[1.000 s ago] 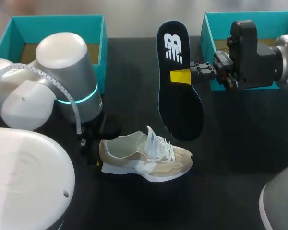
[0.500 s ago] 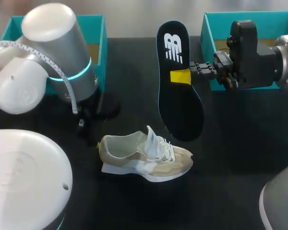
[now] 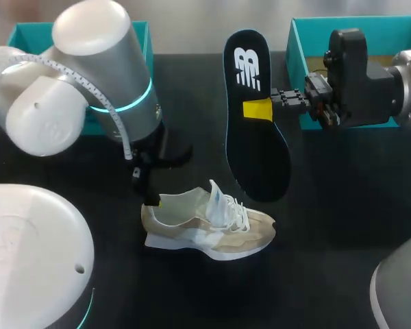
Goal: Take the shoe out of the shoebox, open the shoe tongue, remove and reinsert the insole, then place the shoe into the shoebox
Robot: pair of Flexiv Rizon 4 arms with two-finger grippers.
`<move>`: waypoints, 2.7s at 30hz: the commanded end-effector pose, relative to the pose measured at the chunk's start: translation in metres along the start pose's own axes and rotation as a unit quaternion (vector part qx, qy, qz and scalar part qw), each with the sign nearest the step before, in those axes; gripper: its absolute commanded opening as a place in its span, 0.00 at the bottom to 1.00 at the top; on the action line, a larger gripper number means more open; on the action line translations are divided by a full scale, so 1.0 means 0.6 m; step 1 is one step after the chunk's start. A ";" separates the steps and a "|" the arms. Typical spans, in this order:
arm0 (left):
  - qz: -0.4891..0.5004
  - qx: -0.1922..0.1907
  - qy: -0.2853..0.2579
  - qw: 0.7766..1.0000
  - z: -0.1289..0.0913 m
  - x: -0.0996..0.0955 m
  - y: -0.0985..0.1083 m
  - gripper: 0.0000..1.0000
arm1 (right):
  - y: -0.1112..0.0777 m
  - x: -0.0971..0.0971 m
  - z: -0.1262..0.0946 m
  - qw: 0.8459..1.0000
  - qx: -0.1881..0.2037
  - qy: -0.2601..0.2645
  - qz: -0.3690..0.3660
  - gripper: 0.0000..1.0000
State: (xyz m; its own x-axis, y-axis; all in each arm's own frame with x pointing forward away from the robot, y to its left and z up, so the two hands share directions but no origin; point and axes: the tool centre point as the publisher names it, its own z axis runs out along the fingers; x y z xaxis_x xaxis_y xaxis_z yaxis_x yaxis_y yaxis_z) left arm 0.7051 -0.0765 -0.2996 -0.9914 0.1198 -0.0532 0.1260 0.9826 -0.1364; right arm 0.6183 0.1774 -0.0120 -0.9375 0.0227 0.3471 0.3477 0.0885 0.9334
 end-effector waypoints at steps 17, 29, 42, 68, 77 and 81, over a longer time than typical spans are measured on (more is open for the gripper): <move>-0.002 -0.008 0.022 1.000 0.093 -0.033 -0.069 0.98 | 0.000 -0.002 0.004 1.000 0.000 0.000 0.000 0.00; -0.001 -0.005 0.022 1.000 0.142 -0.027 -0.067 0.74 | 0.000 -0.002 0.004 1.000 0.000 0.000 0.000 0.00; -0.002 -0.009 0.045 0.999 0.173 -0.024 -0.066 0.00 | 0.000 -0.002 0.004 1.000 0.000 0.000 0.000 0.00; 0.127 0.011 0.053 0.990 0.101 -0.001 -0.059 0.00 | 0.000 -0.002 0.004 1.000 0.000 0.000 0.000 0.00; 0.287 0.008 0.039 0.957 0.056 0.014 -0.042 0.00 | 0.000 -0.002 0.004 1.000 0.000 0.000 0.000 0.00; 0.289 0.016 0.038 0.957 0.049 0.012 -0.036 0.00 | 0.000 -0.002 0.004 1.000 0.000 0.000 0.000 0.00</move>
State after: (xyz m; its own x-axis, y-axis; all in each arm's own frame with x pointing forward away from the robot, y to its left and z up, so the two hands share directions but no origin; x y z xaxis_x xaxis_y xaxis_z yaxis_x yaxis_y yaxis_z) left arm 0.6982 -0.1143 -0.3337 -0.7579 0.6509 -0.0429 0.6506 0.7496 -0.1216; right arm 0.6183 0.1774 -0.0120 -0.9375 0.0227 0.3472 0.3478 0.0884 0.9334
